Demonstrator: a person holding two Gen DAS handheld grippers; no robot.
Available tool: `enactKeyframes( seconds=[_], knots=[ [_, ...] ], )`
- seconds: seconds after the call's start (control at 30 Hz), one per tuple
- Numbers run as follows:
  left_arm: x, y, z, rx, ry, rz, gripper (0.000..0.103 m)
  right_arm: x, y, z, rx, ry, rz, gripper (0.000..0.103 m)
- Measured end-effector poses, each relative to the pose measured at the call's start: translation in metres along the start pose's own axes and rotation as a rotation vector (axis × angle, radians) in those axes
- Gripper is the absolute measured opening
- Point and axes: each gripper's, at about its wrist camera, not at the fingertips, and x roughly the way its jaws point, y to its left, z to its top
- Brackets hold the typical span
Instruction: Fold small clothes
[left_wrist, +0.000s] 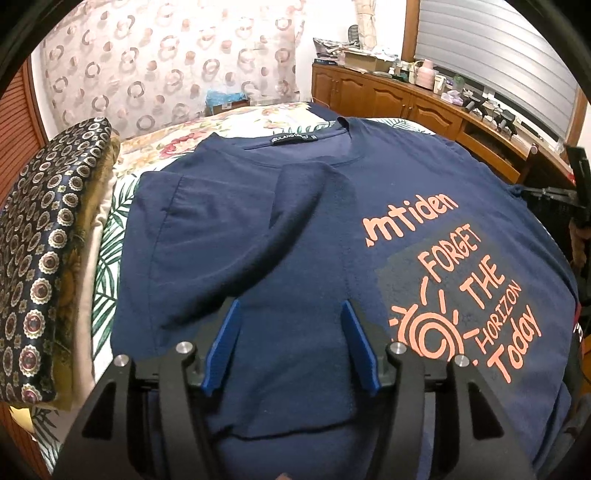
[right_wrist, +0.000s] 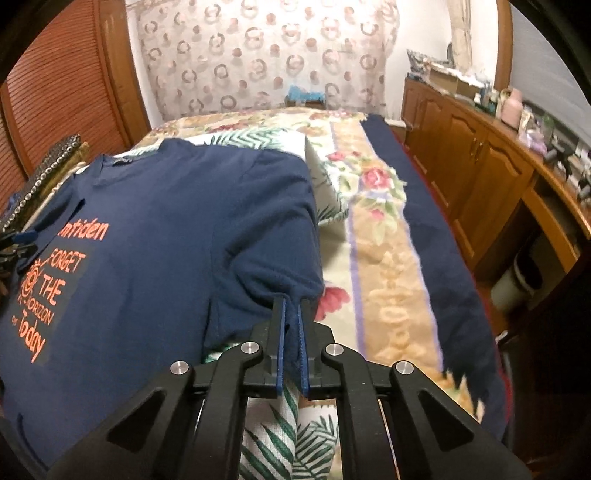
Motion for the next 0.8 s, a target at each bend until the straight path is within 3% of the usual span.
enactKeyframes(
  seconds=[0.23,0.33,0.57,0.8],
  knots=[
    [0.001,-0.001,0.0,0.004,0.0,0.009,0.057,-0.025,0.037,0.04,-0.087,-0.139,0.025,0.003],
    [0.001,0.001,0.0,0.002,0.0,0.007,0.058,-0.026,0.065,0.049,-0.139,-0.15,0.07,0.003],
    [0.001,0.001,0.0,0.001,0.0,0.005,0.058,0.005,0.117,0.034,-0.23,-0.05,0.164,0.003],
    [0.0,0.002,-0.002,-0.002,0.002,-0.022,0.063,0.03,0.122,0.015,-0.216,0.038,0.19,0.003]
  ],
)
